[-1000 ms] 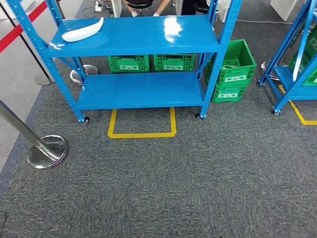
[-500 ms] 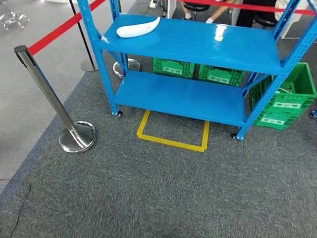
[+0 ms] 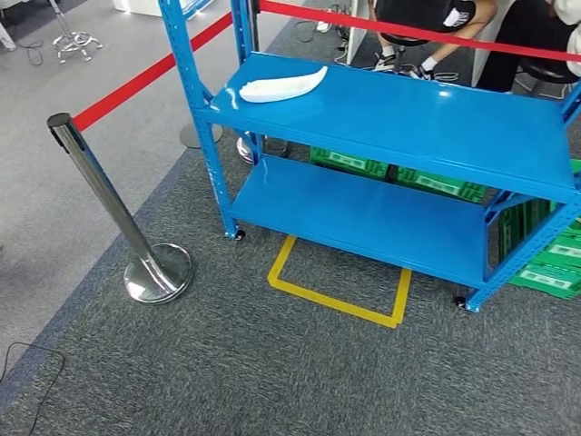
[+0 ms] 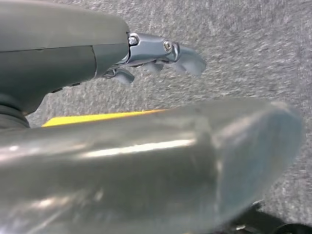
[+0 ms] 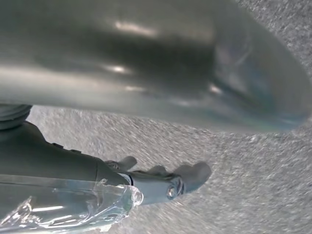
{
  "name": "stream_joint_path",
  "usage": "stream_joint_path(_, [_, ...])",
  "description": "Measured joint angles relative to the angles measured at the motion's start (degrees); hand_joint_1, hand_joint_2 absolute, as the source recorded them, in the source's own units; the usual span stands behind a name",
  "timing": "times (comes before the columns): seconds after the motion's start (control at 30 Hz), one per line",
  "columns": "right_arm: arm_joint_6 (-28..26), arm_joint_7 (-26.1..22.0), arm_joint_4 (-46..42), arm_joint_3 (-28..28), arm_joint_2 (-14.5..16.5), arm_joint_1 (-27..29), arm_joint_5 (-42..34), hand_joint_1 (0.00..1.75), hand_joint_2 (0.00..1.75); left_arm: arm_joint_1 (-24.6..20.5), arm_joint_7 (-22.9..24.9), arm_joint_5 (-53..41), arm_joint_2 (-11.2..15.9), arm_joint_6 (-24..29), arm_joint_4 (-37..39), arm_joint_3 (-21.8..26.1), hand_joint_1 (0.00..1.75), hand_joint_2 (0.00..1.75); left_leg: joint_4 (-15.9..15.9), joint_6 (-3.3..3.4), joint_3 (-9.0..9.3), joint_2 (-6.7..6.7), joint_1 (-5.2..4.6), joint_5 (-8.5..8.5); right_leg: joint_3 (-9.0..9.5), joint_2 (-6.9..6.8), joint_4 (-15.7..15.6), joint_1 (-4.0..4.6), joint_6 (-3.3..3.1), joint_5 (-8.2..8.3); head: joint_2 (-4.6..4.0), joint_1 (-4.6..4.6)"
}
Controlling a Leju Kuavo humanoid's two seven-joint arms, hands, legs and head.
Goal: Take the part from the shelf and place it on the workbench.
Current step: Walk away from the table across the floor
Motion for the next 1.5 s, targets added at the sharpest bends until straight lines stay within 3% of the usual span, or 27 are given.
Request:
stream_joint_path(0.03, [-0.02,-0.01,0.05,-0.02,0.05,-0.02,0.03,0.00,0.00,-0.01,-0.06,0.00,0.02,0.00,-0.01,0.01,0.00,0.00,-1.59,0.10,0.39,-0.28,0.07,1.71,1.47,-0.51,-0.25,0.31,0.30,-0.28,0.01,-0.02])
stream_joint_path(0.1, [-0.01,-0.06,-0.01,-0.08,0.04,-0.40,0.10,0.00,0.00,-0.29,-0.25,0.00,-0.20,-0.01,-0.04,0.00,0.00,0.00,-2.19,0.38,2.30,-2.27,0.71,0.50,1.94,-0.56,2.45,0.62,0.91,1.30,0.01,0.22])
stream_joint_path(0.17, [0.01,-0.18,-0.05,-0.09,0.04,-0.97,0.10,0.00,0.00,-0.56,-0.39,0.00,-0.34,-0.04,-0.09,-0.02,0.00,0.00,-2.54,0.77,4.80,-3.90,1.17,-1.06,-2.44,1.91,10.97,0.45,1.35,3.31,-0.01,0.61])
stream_joint_path(0.2, [0.02,-0.25,-0.05,-0.09,0.04,-1.12,0.03,0.00,0.00,-0.59,-0.44,0.00,-0.35,-0.04,-0.11,-0.03,0.00,0.00,-2.67,0.92,6.07,-4.62,1.26,-2.15,-5.45,3.27,15.05,0.26,1.46,2.63,-0.01,0.73])
stream_joint_path(0.27, [0.03,-0.37,-0.04,-0.13,0.04,-1.03,-0.15,0.00,0.00,-0.61,-0.58,0.00,-0.37,-0.10,-0.12,-0.03,0.00,0.00,-2.71,1.06,8.71,-6.07,1.34,-4.48,-10.63,4.36,19.17,0.08,1.52,-2.64,0.00,0.92])
stream_joint_path(0.33, [0.06,-0.52,-0.03,-0.32,0.04,-0.81,-0.29,0.00,0.00,-0.36,-0.75,0.00,-0.36,-0.20,-0.14,-0.03,0.00,0.00,-2.76,1.04,12.10,-7.35,1.37,-7.09,-14.51,4.48,18.45,0.06,1.54,-8.30,0.01,1.14])
stream_joint_path(0.37, [0.13,-0.60,-0.03,-0.45,0.04,-0.74,-0.37,0.00,0.00,-0.21,-0.80,0.00,-0.33,-0.26,-0.16,-0.02,0.00,0.00,-2.80,0.95,14.01,-7.81,1.37,-8.55,-16.17,4.50,16.84,0.04,1.55,-8.59,0.02,1.19])
stream_joint_path(0.4, [0.23,-0.72,-0.02,-0.60,0.04,-0.65,-0.51,0.00,0.00,-0.05,-0.84,0.00,-0.29,-0.31,-0.21,-0.02,0.00,0.00,-2.87,0.83,15.85,-8.01,1.37,-10.10,-17.72,4.33,14.56,0.02,1.47,-5.86,0.01,1.28])
stream_joint_path(0.47, [0.55,-0.95,0.09,-0.92,0.04,-0.45,-0.98,0.00,0.00,0.24,-0.86,0.00,-0.17,-0.38,-0.33,-0.01,0.00,0.00,-3.04,0.43,19.31,-8.04,1.30,-13.17,-19.60,3.08,10.41,0.24,0.84,4.85,0.01,1.34])
stream_joint_path(0.5, [0.72,-1.09,0.15,-1.12,0.05,-0.52,-1.31,0.00,0.00,0.36,-0.86,0.00,-0.15,-0.39,-0.39,0.01,0.00,0.00,-3.60,0.08,20.92,-7.90,1.40,-14.42,-19.47,2.73,9.38,0.57,0.36,8.78,0.00,1.23])
stream_joint_path(0.53, [0.87,-1.24,0.19,-1.31,0.05,-0.68,-1.62,0.00,0.00,0.39,-0.87,0.00,-0.16,-0.42,-0.43,0.02,0.00,0.00,-4.06,-0.39,22.60,-7.76,1.58,-14.80,-18.50,2.76,8.73,1.02,-0.19,10.41,0.00,1.16])
stream_joint_path(0.57, [0.99,-1.42,0.14,-1.48,0.03,-1.01,-1.92,0.00,0.00,0.26,-0.89,0.00,-0.28,-0.45,-0.47,0.02,0.00,0.00,-3.53,-0.91,23.37,-7.58,1.81,-14.04,-17.01,3.37,8.25,1.40,-0.78,9.58,-0.01,1.28])
stream_joint_path(0.63, [1.15,-1.79,-0.02,-1.89,-0.05,-1.71,-2.40,0.00,0.00,-0.53,-0.91,0.00,-0.68,-0.54,-0.47,-0.01,0.00,0.00,2.74,-1.63,21.34,-6.86,2.24,-10.18,-14.04,4.61,6.06,1.45,-1.98,8.32,-0.03,1.60])
stream_joint_path(0.7, [1.31,-2.03,-0.14,-2.29,-0.10,-2.19,-2.68,0.00,0.00,-1.26,-0.91,0.00,-0.91,-0.63,-0.48,-0.06,0.00,0.00,11.58,-2.17,15.06,-6.06,2.38,-9.07,-11.56,5.39,4.33,0.87,-2.89,7.33,-0.04,1.34])
stream_joint_path(0.77, [1.58,-2.13,-0.16,-2.68,-0.08,-1.93,-3.13,0.00,0.00,-1.26,-0.76,0.00,-0.86,-0.66,-0.50,-0.05,0.00,0.00,15.24,-2.93,9.49,-5.68,2.59,-13.97,-9.05,6.21,3.28,0.32,-2.86,6.63,-0.03,0.93])
stream_joint_path(0.83, [1.85,-2.17,-0.16,-3.24,-0.03,-1.47,-3.91,0.00,0.00,-1.05,-0.24,0.00,-0.82,-0.65,-0.52,0.04,0.00,0.00,14.54,-3.63,5.84,-5.62,3.01,-19.76,-6.55,7.30,2.45,-0.40,-2.18,5.72,-0.01,0.83])
stream_joint_path(0.87, [1.99,-2.20,-0.16,-3.62,-0.02,-1.39,-4.39,0.00,0.00,-1.02,0.12,0.00,-0.84,-0.64,-0.54,0.10,0.00,0.00,13.04,-3.99,4.56,-5.62,3.31,-20.61,-5.34,7.95,2.17,-0.83,-1.78,5.02,-0.01,0.78])
stream_joint_path(0.9, [2.14,-2.23,-0.17,-4.03,-0.02,-1.43,-4.90,0.00,0.00,-0.99,0.48,0.00,-0.84,-0.64,-0.57,0.17,0.00,0.00,10.66,-4.44,3.65,-5.70,3.69,-18.76,-4.33,8.57,1.99,-1.26,-1.29,4.16,-0.01,0.76])
stream_joint_path(1.0, [2.60,-2.36,-0.22,-5.42,-0.03,-1.68,-6.30,0.00,0.00,-0.76,1.44,0.00,-1.04,-0.74,-0.71,0.48,0.00,0.00,2.03,-5.59,1.94,-6.37,5.10,-5.34,-2.32,10.15,2.49,-1.86,0.40,0.84,-0.01,-0.23])
stream_joint_path(1.03, [2.72,-2.45,-0.26,-5.85,-0.03,-1.72,-6.63,0.00,0.00,-0.77,1.67,0.00,-1.08,-0.80,-0.78,0.58,0.00,0.00,0.80,-5.55,1.66,-6.40,5.24,-3.03,-1.86,10.49,2.55,-1.90,0.87,-0.25,-0.01,-0.54])
stream_joint_path(1.1, [2.98,-2.70,-0.31,-6.56,0.01,-1.87,-7.15,0.00,0.00,-1.04,1.98,0.00,-1.01,-0.86,-0.93,0.70,0.00,0.00,0.85,-4.58,1.77,-5.95,5.08,-2.08,-0.92,10.65,2.07,-2.13,1.64,-1.63,-0.01,-0.49])
stream_joint_path(1.17, [3.24,-2.89,-0.31,-7.19,0.02,-2.03,-7.52,0.00,0.00,-1.27,2.12,0.00,-1.07,-0.85,-1.01,0.77,0.00,0.00,0.78,-3.23,2.36,-5.28,4.99,-1.34,-1.22,8.67,3.96,-2.14,2.05,-2.87,-0.01,-0.22])
stream_joint_path(1.23, [3.45,-2.98,-0.31,-7.74,0.03,-2.17,-7.71,0.00,0.00,-1.31,2.22,0.00,-1.10,-0.85,-1.07,0.88,0.00,0.00,0.73,-2.17,3.11,-4.29,4.67,-1.87,-5.13,6.04,10.79,-1.85,2.12,-5.76,-0.01,0.06])
stream_joint_path(1.3, [3.29,-2.99,-0.31,-8.09,0.04,-2.17,-7.41,0.00,0.00,-1.29,2.30,0.00,-1.09,-0.88,-1.12,1.03,0.00,0.00,0.73,-1.59,3.88,-3.45,4.12,-2.85,-10.65,5.17,18.01,-1.58,1.95,-7.61,-0.01,0.11])
stream_joint_path(1.37, [3.10,-2.64,-0.31,-8.16,0.04,-1.95,-6.75,0.00,0.00,-1.31,2.53,0.00,-1.11,-0.93,-1.14,1.08,0.00,0.00,0.73,-1.38,5.22,-3.04,3.66,-4.06,-13.35,5.05,18.44,-1.26,1.43,-4.55,-0.01,0.10])
stream_joint_path(1.47, [4.18,-1.56,-0.31,-8.21,0.04,-1.75,-6.45,0.00,0.00,-1.44,3.34,0.00,-1.10,-0.92,-1.14,1.04,0.00,0.00,0.73,-1.66,7.47,-2.91,3.33,-5.80,-12.32,4.51,9.38,-0.61,0.45,4.15,-0.01,0.11])
stream_joint_path(1.5, [4.48,-1.24,-0.30,-8.22,0.04,-1.79,-6.39,0.00,0.44,-1.47,3.57,0.00,-1.05,-0.90,-1.16,1.03,0.00,0.00,0.78,-1.83,7.80,-2.93,3.20,-6.16,-11.91,4.32,7.38,-0.52,0.42,5.49,-0.01,0.05])
